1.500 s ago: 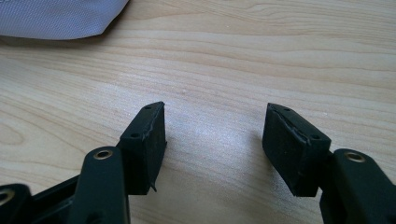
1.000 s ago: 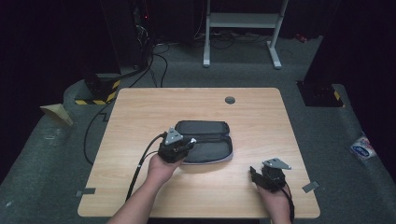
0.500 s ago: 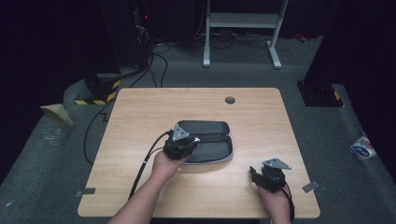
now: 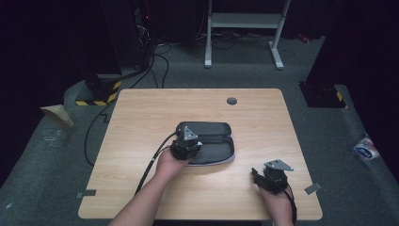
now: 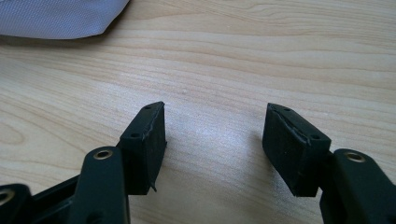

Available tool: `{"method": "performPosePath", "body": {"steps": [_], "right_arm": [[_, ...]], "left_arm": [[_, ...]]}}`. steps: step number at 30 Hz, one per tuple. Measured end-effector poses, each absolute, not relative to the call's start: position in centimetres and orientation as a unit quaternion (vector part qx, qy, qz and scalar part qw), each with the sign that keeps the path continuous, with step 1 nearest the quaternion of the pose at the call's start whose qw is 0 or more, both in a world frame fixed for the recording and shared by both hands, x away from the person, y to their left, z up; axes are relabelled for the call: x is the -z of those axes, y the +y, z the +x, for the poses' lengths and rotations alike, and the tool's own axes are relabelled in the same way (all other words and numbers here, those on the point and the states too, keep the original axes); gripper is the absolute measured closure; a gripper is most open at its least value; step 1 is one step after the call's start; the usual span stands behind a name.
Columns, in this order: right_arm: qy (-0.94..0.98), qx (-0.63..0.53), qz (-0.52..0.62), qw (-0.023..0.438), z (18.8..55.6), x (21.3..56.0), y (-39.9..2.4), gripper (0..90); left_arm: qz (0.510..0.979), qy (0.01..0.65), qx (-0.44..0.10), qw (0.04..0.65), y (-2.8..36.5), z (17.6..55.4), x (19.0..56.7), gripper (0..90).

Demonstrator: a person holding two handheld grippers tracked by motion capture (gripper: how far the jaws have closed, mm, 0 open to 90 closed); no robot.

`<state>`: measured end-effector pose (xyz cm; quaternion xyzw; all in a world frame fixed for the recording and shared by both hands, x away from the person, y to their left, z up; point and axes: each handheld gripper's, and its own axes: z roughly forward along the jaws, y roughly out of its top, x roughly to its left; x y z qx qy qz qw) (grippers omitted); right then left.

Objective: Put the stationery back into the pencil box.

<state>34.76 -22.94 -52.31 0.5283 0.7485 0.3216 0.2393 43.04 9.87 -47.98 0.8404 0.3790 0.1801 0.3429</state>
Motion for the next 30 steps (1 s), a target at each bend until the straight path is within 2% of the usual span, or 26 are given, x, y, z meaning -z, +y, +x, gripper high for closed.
{"method": "performPosePath", "body": {"steps": [7, 15, 18, 24, 30], "right_arm": [[0.747, -0.321, 0.531, 0.238, 34.7, 52.3, -22.9, 39.3], [0.747, -0.321, 0.531, 0.238, 34.7, 52.3, -22.9, 39.3], [0.747, -0.321, 0.531, 0.238, 34.7, 52.3, -22.9, 39.2], [0.747, -0.321, 0.532, 0.238, 34.7, 52.3, -22.9, 39.2], [0.747, -0.321, 0.532, 0.238, 34.7, 52.3, -22.9, 39.2]], "left_arm": [[0.856, 0.382, -0.180, 0.300, 9.5, 43.2, 48.6, 72.8], [0.861, 0.377, -0.184, 0.287, 9.4, 43.2, 48.8, 72.2], [0.860, 0.378, -0.186, 0.288, 9.5, 43.2, 48.7, 65.9], [0.851, 0.390, -0.188, 0.298, 10.2, 43.2, 48.2, 60.8], [0.828, 0.409, -0.176, 0.342, 11.3, 43.1, 47.3, 54.3]]}}
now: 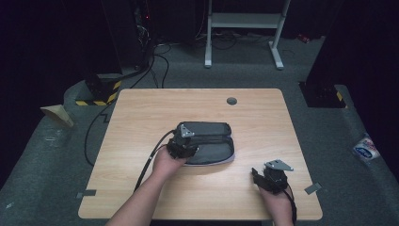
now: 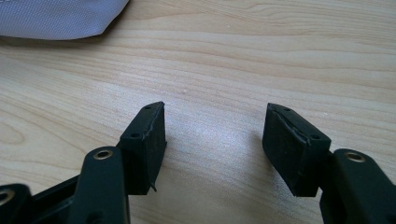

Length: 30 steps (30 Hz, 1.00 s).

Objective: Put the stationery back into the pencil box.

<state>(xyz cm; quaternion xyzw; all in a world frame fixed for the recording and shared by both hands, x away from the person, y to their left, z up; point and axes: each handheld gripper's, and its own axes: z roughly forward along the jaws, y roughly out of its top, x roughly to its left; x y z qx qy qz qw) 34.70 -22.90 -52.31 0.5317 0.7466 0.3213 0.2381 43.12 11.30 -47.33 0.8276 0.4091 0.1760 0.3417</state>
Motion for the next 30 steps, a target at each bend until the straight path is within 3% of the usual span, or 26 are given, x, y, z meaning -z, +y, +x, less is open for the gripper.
{"method": "performPosePath", "body": {"steps": [13, 24, 30], "right_arm": [[0.746, -0.321, 0.533, 0.238, 34.7, 52.3, -22.9, 39.2], [0.746, -0.321, 0.533, 0.238, 34.7, 52.3, -22.9, 39.2], [0.746, -0.321, 0.533, 0.238, 34.7, 52.3, -22.9, 39.2]], "left_arm": [[0.800, 0.421, -0.159, 0.398, 13.1, 42.5, 46.5, 35.0], [0.786, 0.443, -0.170, 0.398, 15.0, 42.1, 46.2, 5.6], [0.783, 0.446, -0.181, 0.394, 16.2, 41.8, 46.1, 0.0]]}}
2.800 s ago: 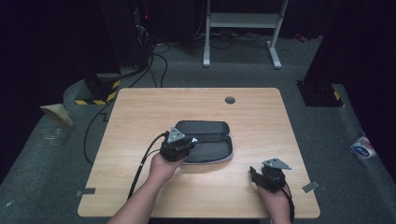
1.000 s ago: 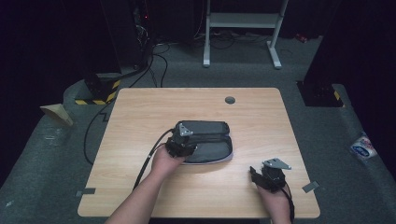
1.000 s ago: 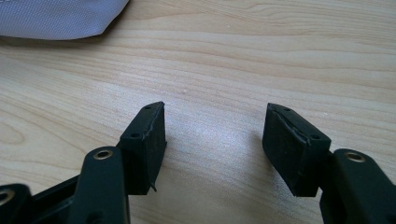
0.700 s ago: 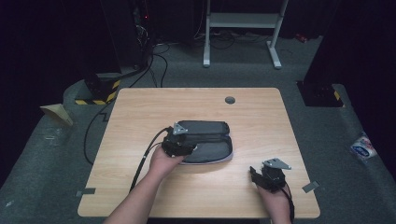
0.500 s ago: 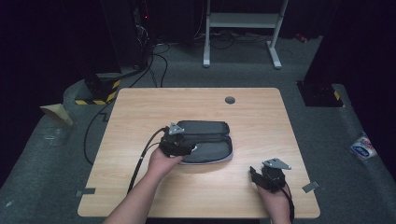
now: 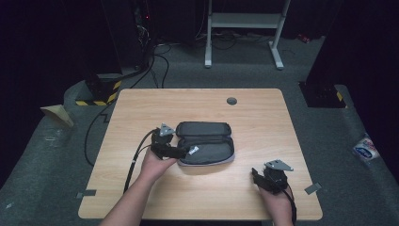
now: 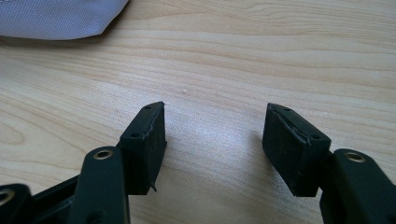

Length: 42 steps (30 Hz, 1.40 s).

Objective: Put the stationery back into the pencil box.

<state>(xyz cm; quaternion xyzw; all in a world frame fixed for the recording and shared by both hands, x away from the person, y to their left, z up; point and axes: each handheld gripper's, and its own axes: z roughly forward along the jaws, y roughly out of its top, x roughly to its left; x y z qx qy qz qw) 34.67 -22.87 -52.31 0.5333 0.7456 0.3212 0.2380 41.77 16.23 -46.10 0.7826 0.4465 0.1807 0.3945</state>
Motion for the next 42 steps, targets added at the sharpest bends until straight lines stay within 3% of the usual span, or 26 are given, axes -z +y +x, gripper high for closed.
{"method": "performPosePath", "body": {"steps": [22, 38, 42], "right_arm": [[0.744, -0.321, 0.535, 0.240, 34.7, 52.3, -22.8, 39.2], [0.743, -0.321, 0.536, 0.240, 34.7, 52.3, -22.8, 39.2], [0.743, -0.320, 0.536, 0.241, 34.6, 52.3, -22.8, 39.2]], "left_arm": [[0.777, 0.459, -0.175, 0.394, 22.8, 38.1, 47.9, 0.0], [0.807, 0.469, -0.160, 0.322, 26.6, 34.9, 51.9, 0.1], [0.809, 0.461, -0.179, 0.317, 27.6, 33.7, 52.6, 1.0]]}}
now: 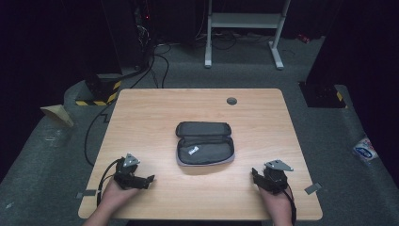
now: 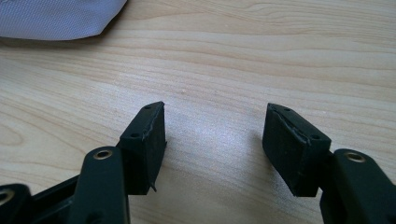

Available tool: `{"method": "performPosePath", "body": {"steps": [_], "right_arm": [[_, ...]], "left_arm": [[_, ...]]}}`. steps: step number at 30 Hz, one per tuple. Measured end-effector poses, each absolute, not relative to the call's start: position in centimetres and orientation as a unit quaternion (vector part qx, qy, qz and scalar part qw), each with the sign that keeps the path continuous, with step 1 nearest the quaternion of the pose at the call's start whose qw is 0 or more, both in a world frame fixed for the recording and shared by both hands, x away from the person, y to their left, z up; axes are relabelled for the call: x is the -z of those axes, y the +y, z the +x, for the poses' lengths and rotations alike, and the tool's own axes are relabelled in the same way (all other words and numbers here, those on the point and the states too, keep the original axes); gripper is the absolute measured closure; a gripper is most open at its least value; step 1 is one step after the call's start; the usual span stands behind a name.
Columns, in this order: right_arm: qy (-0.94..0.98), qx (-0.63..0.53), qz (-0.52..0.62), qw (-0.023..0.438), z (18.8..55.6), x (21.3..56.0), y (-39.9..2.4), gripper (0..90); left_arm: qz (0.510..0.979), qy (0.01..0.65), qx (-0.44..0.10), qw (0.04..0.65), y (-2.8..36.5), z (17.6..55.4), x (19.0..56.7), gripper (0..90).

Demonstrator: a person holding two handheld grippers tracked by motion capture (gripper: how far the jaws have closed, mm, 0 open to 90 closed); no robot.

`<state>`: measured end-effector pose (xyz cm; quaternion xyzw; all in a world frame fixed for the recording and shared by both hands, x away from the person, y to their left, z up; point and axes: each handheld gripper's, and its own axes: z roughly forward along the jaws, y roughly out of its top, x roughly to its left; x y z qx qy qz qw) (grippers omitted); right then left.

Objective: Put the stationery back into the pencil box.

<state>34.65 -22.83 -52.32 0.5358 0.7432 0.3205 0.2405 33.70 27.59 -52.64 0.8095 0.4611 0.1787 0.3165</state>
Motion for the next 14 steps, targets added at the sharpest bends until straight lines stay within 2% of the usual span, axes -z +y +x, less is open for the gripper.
{"method": "performPosePath", "body": {"steps": [4, 14], "right_arm": [[0.743, -0.320, 0.537, 0.240, 34.6, 52.3, -22.8, 39.1], [0.742, -0.320, 0.537, 0.241, 34.6, 52.3, -22.8, 38.4]], "left_arm": [[0.802, 0.454, -0.194, 0.336, 28.2, 32.6, 53.1, 2.0], [0.798, 0.459, -0.201, 0.334, 28.0, 32.2, 53.0, 4.6]]}}
